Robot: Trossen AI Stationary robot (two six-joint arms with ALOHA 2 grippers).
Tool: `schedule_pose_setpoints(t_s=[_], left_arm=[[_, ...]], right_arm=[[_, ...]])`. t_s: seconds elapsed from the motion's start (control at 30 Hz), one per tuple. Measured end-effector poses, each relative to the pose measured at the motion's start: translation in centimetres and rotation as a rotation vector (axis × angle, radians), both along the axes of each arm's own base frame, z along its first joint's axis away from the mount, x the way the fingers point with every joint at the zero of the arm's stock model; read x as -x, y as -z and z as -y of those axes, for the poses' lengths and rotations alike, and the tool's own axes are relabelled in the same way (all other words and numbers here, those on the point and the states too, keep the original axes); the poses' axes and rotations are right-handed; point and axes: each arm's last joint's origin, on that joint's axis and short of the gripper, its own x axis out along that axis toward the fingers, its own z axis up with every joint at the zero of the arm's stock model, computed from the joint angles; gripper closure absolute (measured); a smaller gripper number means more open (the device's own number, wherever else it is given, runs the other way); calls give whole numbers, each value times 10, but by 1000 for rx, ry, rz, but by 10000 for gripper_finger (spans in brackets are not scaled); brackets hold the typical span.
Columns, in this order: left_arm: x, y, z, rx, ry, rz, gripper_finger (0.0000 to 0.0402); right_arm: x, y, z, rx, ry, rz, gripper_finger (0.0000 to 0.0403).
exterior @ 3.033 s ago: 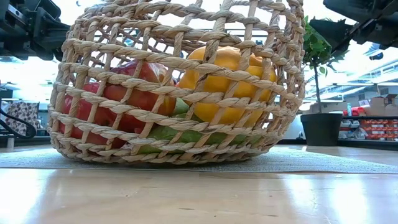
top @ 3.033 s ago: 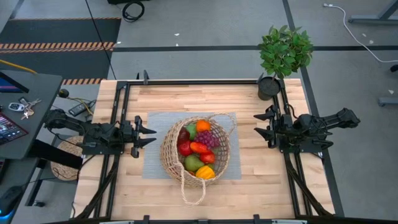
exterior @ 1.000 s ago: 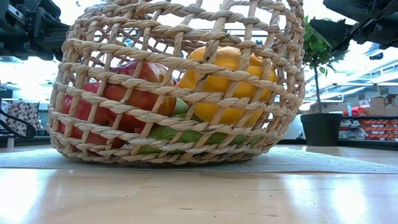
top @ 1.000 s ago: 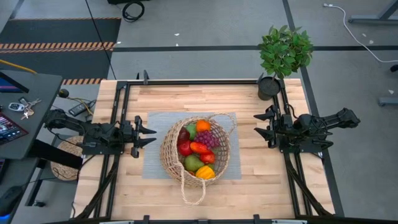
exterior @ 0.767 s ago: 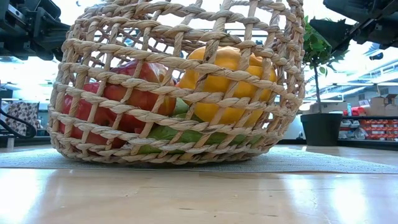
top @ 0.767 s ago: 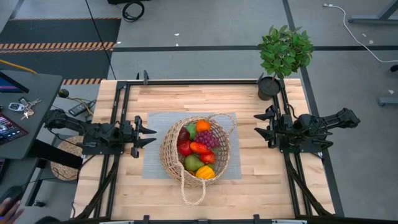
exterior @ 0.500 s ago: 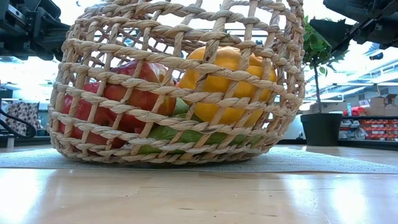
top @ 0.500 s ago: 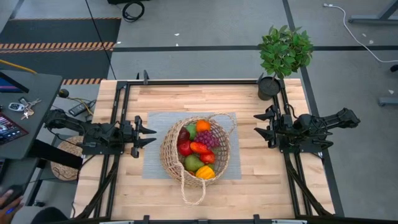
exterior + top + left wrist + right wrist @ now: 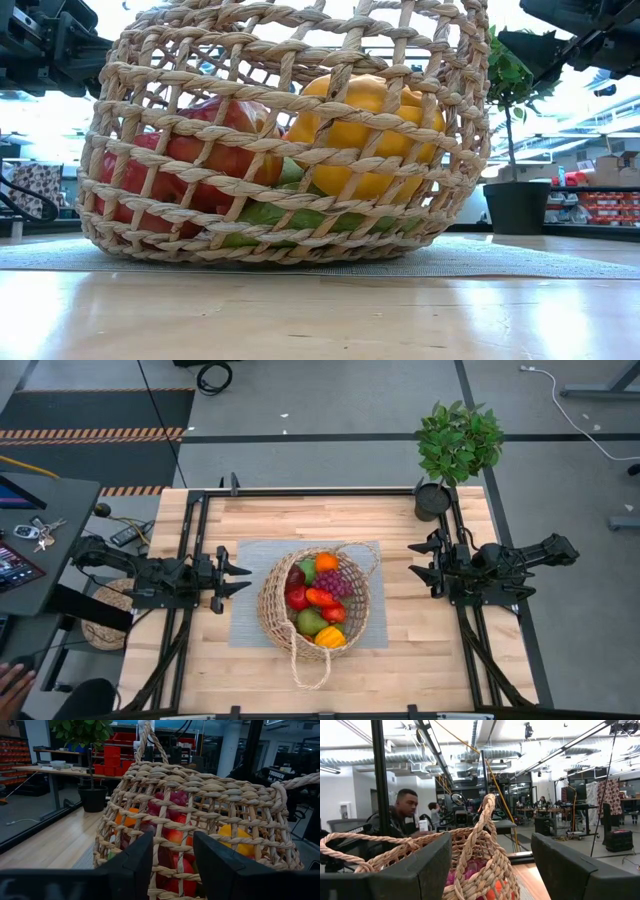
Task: Build produce basket
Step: Return to Home Position
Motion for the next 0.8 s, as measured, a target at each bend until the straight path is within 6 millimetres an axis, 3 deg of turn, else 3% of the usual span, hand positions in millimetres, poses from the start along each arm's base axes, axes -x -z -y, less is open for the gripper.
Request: schedule_pose_setpoints(t_s=[0.8], left_arm=[[0,0,0,0,0,0,249]], right_arm=[[0,0,0,0,0,0,128]])
